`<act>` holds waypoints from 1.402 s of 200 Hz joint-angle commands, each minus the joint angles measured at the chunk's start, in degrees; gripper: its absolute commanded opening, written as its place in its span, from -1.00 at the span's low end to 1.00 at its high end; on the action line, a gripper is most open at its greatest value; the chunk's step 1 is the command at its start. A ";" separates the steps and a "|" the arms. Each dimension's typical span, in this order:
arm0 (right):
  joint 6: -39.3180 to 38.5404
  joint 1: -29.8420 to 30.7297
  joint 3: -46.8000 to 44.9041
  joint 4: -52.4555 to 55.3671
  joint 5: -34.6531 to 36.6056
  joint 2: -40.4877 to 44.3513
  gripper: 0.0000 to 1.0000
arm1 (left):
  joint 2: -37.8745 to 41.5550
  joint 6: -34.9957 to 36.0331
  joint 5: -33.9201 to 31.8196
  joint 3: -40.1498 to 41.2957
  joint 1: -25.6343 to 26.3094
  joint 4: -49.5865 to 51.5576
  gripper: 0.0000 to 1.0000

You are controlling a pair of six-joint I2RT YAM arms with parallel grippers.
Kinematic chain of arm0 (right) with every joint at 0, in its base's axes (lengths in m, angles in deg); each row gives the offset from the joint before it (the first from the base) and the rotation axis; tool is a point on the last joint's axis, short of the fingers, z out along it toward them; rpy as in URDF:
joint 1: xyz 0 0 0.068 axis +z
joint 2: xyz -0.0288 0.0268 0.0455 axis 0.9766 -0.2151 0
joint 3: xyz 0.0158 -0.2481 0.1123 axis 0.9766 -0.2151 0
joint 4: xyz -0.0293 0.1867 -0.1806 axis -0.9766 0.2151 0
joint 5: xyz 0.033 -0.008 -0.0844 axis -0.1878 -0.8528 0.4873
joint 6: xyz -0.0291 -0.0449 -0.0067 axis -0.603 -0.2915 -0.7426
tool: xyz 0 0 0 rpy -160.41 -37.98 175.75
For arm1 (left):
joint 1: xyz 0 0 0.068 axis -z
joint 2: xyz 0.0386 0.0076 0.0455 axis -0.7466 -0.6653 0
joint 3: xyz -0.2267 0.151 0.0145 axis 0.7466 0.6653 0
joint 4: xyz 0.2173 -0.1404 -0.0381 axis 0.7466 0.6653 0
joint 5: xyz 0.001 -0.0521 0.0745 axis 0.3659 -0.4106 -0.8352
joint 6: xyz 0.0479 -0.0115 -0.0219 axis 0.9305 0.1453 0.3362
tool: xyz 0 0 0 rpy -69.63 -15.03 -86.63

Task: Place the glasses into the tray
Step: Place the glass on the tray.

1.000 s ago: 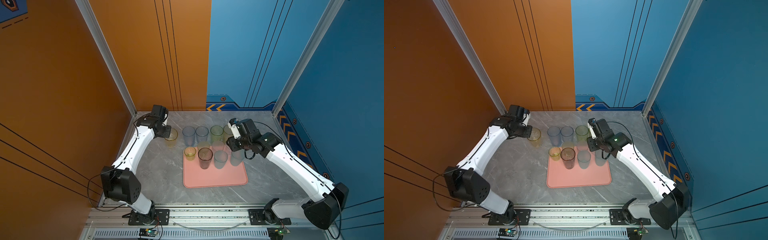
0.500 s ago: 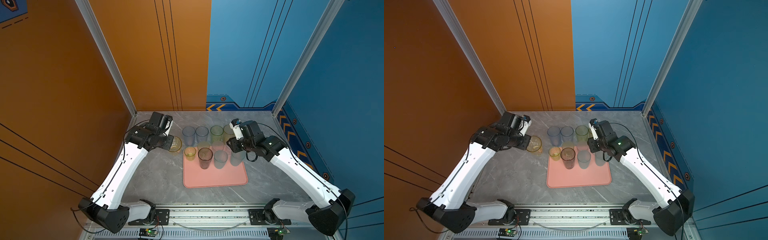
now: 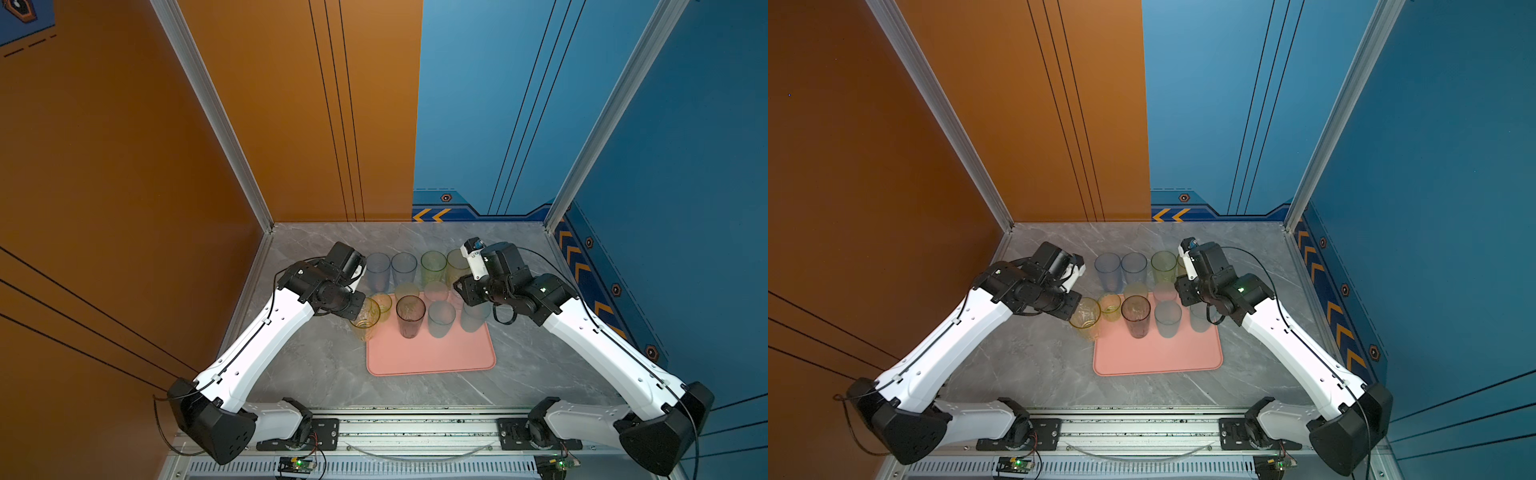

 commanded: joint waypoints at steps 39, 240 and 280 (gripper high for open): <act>0.34 -0.36 -0.10 0.56 -0.43 2.09 -0.18 | -0.53 -2.38 2.95 3.87 0.70 -6.04 -1.00; 0.56 -1.31 1.12 1.63 0.32 -0.05 -0.18 | -6.95 -1.07 2.43 7.06 0.57 -14.84 -1.00; 0.51 -1.42 1.83 1.85 0.33 -1.02 -0.18 | -7.27 -0.58 2.68 8.04 -0.68 -16.63 -1.00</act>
